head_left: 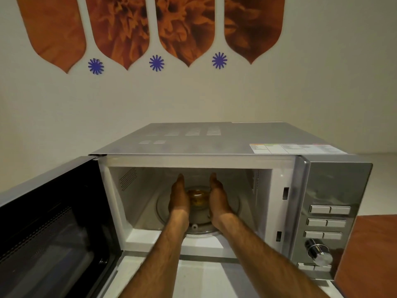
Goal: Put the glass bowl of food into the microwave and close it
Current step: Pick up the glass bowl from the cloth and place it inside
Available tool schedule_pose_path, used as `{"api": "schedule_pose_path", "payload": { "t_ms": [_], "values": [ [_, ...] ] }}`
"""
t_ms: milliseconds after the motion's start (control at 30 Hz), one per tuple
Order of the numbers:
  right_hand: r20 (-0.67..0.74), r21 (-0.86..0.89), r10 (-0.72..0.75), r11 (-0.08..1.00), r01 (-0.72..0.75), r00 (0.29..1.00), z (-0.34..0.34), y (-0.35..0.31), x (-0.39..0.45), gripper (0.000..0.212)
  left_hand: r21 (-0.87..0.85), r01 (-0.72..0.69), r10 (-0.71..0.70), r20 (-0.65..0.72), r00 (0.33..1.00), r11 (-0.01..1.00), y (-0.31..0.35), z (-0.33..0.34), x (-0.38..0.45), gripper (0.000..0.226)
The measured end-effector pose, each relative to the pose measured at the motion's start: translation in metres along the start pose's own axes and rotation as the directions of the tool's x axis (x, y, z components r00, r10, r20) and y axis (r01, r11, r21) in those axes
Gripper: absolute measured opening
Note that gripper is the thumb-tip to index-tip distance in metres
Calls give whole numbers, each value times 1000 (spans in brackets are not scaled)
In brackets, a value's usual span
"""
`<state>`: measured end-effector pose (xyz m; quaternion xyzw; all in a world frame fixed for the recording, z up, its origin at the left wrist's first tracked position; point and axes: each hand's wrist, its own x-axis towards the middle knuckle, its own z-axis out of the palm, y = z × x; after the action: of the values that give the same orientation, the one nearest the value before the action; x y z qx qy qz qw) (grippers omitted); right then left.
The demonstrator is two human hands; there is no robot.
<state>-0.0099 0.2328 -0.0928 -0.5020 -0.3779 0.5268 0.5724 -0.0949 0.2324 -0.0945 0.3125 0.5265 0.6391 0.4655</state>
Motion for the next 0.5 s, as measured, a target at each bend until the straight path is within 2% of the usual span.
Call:
{"api": "schedule_pose_path", "payload": {
  "t_ms": [167, 267, 500],
  "values": [
    [11, -32, 10, 999, -10, 1000, -2, -2, -3, 77, 7, 0, -1, 33, 999, 1000, 5, 0, -1, 68],
    [-11, -67, 18, 998, -19, 1000, -3, -7, -8, 79, 19, -21, 20, 51, 999, 1000, 11, -1, -7, 75],
    [-83, -13, 92, 996, -93, 992, -13, -26, -29, 76, 175, -61, 62, -2, 998, 983, 38, -16, -33, 93]
  ]
}}
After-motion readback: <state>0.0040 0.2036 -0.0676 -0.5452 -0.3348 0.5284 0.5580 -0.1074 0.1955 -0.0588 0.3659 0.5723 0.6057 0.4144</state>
